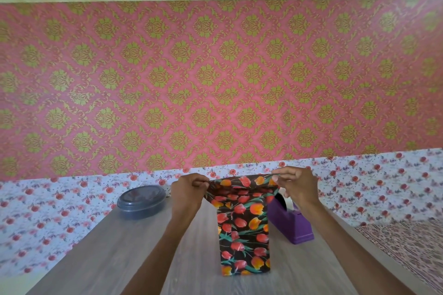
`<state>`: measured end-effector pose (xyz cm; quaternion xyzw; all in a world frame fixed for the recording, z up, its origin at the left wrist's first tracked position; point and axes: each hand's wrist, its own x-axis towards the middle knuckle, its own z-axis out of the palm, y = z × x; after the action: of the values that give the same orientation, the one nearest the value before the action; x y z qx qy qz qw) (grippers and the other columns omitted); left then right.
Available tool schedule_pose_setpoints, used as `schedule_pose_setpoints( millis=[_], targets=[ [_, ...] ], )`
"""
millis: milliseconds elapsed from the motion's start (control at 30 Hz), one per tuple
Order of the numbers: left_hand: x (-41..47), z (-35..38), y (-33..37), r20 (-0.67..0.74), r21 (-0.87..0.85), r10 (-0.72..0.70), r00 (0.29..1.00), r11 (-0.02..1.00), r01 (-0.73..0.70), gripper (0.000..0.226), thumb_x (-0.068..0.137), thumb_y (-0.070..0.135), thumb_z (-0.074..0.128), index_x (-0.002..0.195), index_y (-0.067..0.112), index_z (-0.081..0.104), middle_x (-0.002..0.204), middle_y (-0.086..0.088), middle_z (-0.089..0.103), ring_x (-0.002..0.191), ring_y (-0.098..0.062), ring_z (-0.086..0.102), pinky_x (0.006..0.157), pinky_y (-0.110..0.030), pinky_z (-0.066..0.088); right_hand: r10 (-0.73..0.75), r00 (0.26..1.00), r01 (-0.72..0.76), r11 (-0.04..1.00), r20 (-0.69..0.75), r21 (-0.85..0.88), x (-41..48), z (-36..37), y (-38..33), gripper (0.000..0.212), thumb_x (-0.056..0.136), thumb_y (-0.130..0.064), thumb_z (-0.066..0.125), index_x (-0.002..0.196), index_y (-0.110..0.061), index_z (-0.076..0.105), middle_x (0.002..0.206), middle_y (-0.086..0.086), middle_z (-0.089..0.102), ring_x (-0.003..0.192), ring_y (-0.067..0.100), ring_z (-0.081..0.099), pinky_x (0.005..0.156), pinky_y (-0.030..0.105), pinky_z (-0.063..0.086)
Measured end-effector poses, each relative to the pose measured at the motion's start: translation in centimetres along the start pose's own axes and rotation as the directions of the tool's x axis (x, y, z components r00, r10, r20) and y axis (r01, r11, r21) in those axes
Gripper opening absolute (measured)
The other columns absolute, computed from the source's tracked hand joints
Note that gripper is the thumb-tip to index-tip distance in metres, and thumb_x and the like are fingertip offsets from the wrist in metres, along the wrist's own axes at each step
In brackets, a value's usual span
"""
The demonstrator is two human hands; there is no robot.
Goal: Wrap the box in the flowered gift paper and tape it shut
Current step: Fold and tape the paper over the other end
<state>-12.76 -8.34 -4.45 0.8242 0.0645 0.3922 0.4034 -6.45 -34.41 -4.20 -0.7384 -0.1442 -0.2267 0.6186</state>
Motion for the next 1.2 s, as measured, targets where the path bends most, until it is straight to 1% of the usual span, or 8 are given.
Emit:
schedule_pose_setpoints(
  millis=[100,267,333,467,600,800,1033,1200],
  targets=[
    [-0.2,-0.1,0.0,-0.05,0.127,0.104,0.993,0.987,-0.097,0.009,0.084,0.01,0.073,0.088,0.015,0.079,0.082,0.004,0.066,0.068,-0.002,0.056,0.06,-0.01,0.039,-0.1,0.995,0.097,0.982,-0.011,-0.161,0.0,0.0,0.4,0.012,0.081,-0.018,0.08,0.085,-0.029,0.076,0.078,-0.012,0.073,0.039,0.007,0.059,0.053,0.026,0.052],
    [0.3,0.0,-0.1,-0.018,0.241,0.125,0.992,0.963,-0.117,0.012,0.086,0.011,0.071,0.091,0.021,0.074,0.11,0.004,0.058,0.072,0.0,0.051,0.054,-0.003,0.032,-0.204,0.979,0.192,0.907,0.008,-0.374,0.0,0.3,0.7,0.011,0.078,-0.027,0.082,0.085,-0.034,0.076,0.073,-0.019,0.07,0.069,-0.003,0.064,0.065,0.029,0.051],
    [0.5,0.1,0.1,0.103,0.266,0.133,0.986,0.951,-0.156,0.022,0.085,0.011,0.072,0.102,0.023,0.071,0.117,0.008,0.061,0.078,0.0,0.056,0.064,-0.005,0.042,-0.224,0.975,0.204,0.908,-0.012,-0.366,0.1,0.5,0.8,0.011,0.078,-0.028,0.082,0.086,-0.034,0.077,0.072,-0.02,0.069,0.069,-0.003,0.064,0.063,0.028,0.051],
    [0.6,1.0,0.6,0.309,0.229,0.16,0.937,0.944,-0.236,0.041,0.082,0.03,0.076,0.121,0.026,0.066,0.122,0.006,0.066,0.1,-0.014,0.064,0.09,-0.033,0.053,-0.191,0.98,0.165,0.938,-0.059,-0.304,0.1,0.8,0.9,0.013,0.077,-0.027,0.083,0.082,-0.037,0.075,0.07,-0.02,0.069,0.064,0.0,0.065,0.061,0.03,0.054],
    [0.9,1.5,1.1,0.213,0.21,0.21,0.954,0.944,-0.254,0.03,0.089,0.037,0.069,0.117,0.026,0.071,0.122,0.007,0.067,0.1,-0.012,0.064,0.087,-0.024,0.048,-0.187,0.98,0.162,0.947,-0.065,-0.279,0.0,0.8,1.1,0.013,0.078,-0.027,0.082,0.081,-0.037,0.074,0.072,-0.019,0.071,0.06,0.005,0.067,0.062,0.034,0.056],
    [1.6,1.8,1.1,0.257,0.287,0.253,0.933,0.902,-0.323,0.015,0.088,0.018,0.07,0.102,0.021,0.075,0.104,0.003,0.067,0.091,-0.013,0.058,0.077,-0.024,0.047,-0.238,0.966,0.188,0.914,-0.099,-0.359,-0.3,0.8,0.9,0.008,0.081,-0.036,0.079,0.085,-0.04,0.074,0.076,-0.023,0.069,0.07,-0.002,0.064,0.055,0.024,0.046],
    [1.7,1.9,1.1,0.226,0.383,0.35,0.909,0.826,-0.414,0.022,0.088,0.0,0.059,0.091,0.016,0.075,0.097,0.0,0.064,0.089,-0.018,0.058,0.075,-0.037,0.054,-0.506,0.862,0.356,0.606,0.0,-0.711,-0.8,0.6,1.1,0.013,0.07,-0.029,0.086,0.079,-0.029,0.076,0.081,-0.008,0.056,0.055,0.009,0.049,0.041,0.014,0.018],
    [1.1,1.6,1.3,0.201,0.422,0.406,0.891,0.785,-0.453,0.021,0.089,0.0,0.059,0.093,0.013,0.075,0.097,0.0,0.065,0.091,-0.018,0.059,0.074,-0.031,0.053,-0.613,0.787,0.402,0.427,0.068,-0.81,-0.2,0.8,1.5,0.023,0.064,-0.004,0.088,0.076,-0.017,0.072,0.082,-0.003,0.067,0.072,0.017,0.06,0.048,0.023,0.044]
  ],
)
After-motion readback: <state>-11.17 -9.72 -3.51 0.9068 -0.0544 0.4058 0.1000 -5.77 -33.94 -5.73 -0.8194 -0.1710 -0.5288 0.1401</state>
